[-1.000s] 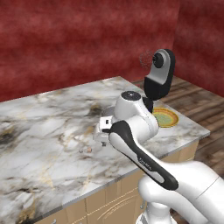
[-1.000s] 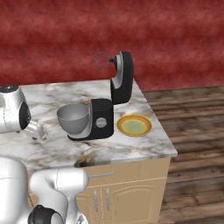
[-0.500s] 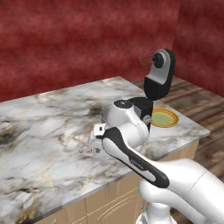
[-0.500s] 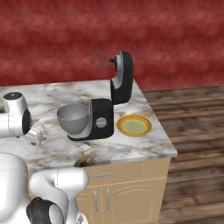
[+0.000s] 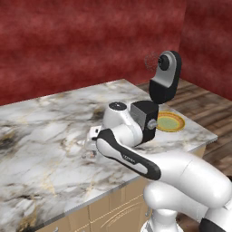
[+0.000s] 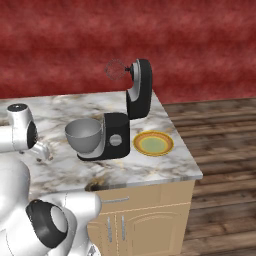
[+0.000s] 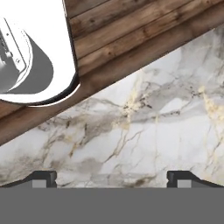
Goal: Add butter and sugar cubes to the stand mixer bowl and then turn on the stand mixer to begin making frosting.
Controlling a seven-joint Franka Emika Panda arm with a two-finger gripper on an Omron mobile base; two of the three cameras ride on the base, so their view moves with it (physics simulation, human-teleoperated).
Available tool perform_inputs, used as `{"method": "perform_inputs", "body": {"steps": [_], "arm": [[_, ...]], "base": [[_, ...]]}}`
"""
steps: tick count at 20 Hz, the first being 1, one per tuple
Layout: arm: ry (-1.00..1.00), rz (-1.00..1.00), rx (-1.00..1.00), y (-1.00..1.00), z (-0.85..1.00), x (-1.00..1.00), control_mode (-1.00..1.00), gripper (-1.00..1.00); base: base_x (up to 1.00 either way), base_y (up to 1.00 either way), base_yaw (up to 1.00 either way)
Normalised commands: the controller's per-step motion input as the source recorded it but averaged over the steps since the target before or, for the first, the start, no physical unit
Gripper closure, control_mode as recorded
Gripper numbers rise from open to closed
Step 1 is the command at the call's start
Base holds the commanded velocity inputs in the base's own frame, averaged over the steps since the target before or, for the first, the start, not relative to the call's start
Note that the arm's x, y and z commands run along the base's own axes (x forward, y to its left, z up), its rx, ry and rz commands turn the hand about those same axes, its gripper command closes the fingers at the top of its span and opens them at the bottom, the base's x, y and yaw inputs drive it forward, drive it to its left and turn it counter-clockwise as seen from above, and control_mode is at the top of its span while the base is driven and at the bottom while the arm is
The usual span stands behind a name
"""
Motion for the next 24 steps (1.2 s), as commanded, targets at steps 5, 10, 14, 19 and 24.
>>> {"method": "perform_inputs", "body": {"steps": [5,10,14,19,24], "arm": [[0.0,-0.09,-0.02,-0.02,-0.3,0.02,-1.0,-1.0],[0.0,-0.23,0.0,-0.01,-0.2,0.0,-1.0,-1.0],[-0.01,-0.03,0.0,0.0,-0.01,0.03,-1.0,-1.0],[-0.02,0.16,0.0,0.0,0.0,0.03,-1.0,-1.0],[0.0,0.31,-0.01,-0.03,0.0,0.03,-1.0,-1.0]], "base": [[0.0,0.0,0.0],[0.0,0.0,0.0],[0.0,0.0,0.0],[0.0,0.0,0.0],[0.0,0.0,0.0]]}}
